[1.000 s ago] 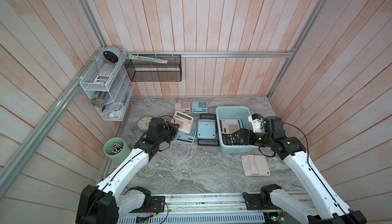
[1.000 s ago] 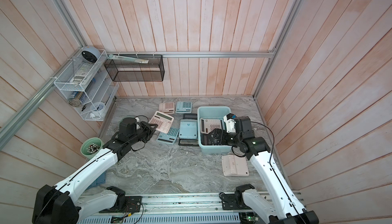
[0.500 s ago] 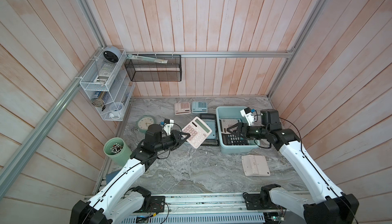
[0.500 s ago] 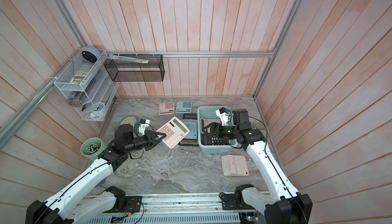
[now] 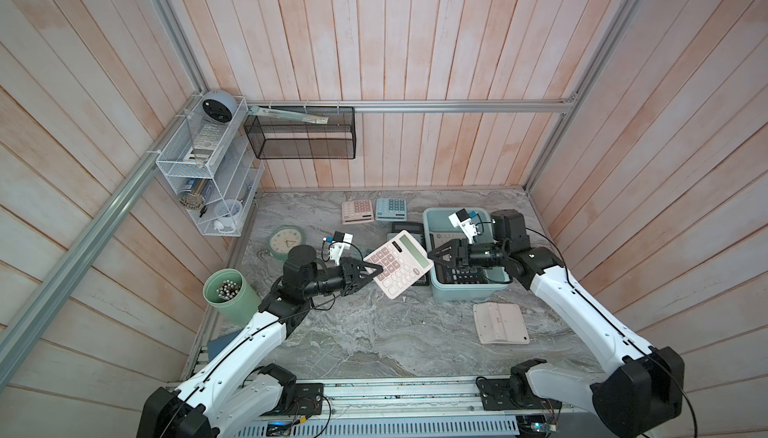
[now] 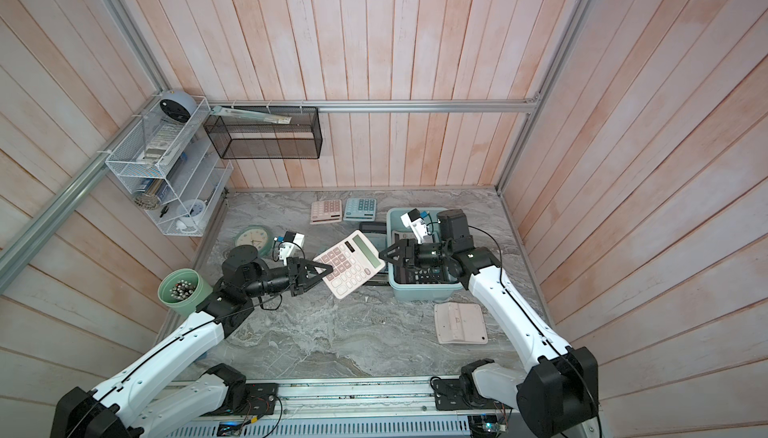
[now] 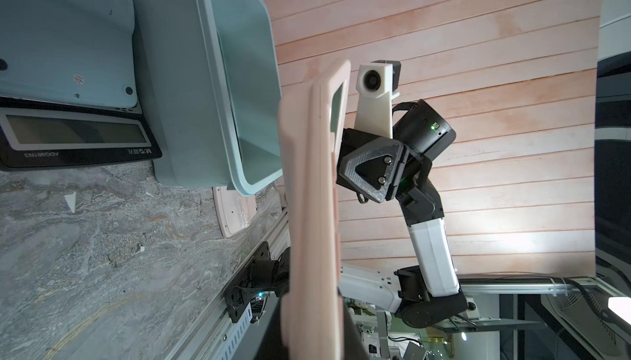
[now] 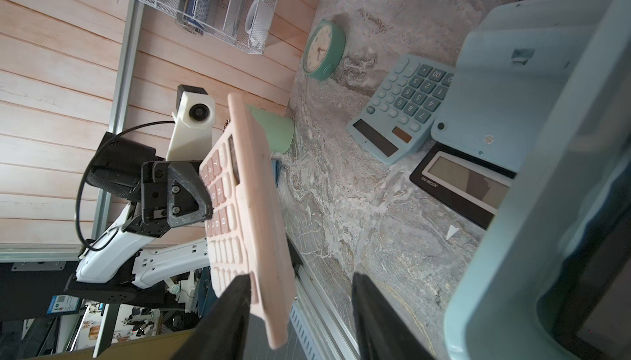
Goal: Put the calculator in the storage box
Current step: Place the calculator in the storage box.
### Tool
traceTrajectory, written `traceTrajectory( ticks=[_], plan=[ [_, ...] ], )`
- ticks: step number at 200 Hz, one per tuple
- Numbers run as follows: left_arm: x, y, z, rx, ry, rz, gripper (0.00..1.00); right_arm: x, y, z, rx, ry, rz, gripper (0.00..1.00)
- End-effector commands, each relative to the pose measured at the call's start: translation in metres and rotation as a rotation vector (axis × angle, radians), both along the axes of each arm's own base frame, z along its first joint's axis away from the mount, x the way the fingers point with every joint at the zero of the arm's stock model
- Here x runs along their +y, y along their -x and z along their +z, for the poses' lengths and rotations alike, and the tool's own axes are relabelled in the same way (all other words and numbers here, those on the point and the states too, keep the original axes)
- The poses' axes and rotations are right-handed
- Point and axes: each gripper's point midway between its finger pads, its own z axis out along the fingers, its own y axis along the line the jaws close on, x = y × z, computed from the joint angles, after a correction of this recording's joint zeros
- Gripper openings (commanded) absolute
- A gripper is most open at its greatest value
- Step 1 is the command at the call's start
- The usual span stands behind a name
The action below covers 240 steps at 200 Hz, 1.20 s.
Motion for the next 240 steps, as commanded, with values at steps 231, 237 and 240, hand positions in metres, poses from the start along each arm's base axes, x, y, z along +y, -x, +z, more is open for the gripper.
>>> traceTrajectory(
  ticks=[231,237,240],
  plan=[
    [0.030,-0.017,-0.039,-0.002,-0.406,0.176,1.00,-0.122,-0.042,0.033,-0.243,0.277,-0.492,0.00],
    [0.032,-0.019,-0.040,-0.005,-0.426,0.187,1.00,-0.133,-0.045,0.031,-0.251,0.327,-0.535,0.00],
    [0.034,-0.020,-0.041,-0.003,-0.438,0.194,1.00,-0.137,-0.047,0.029,-0.251,0.350,-0.552,0.00]
  ],
)
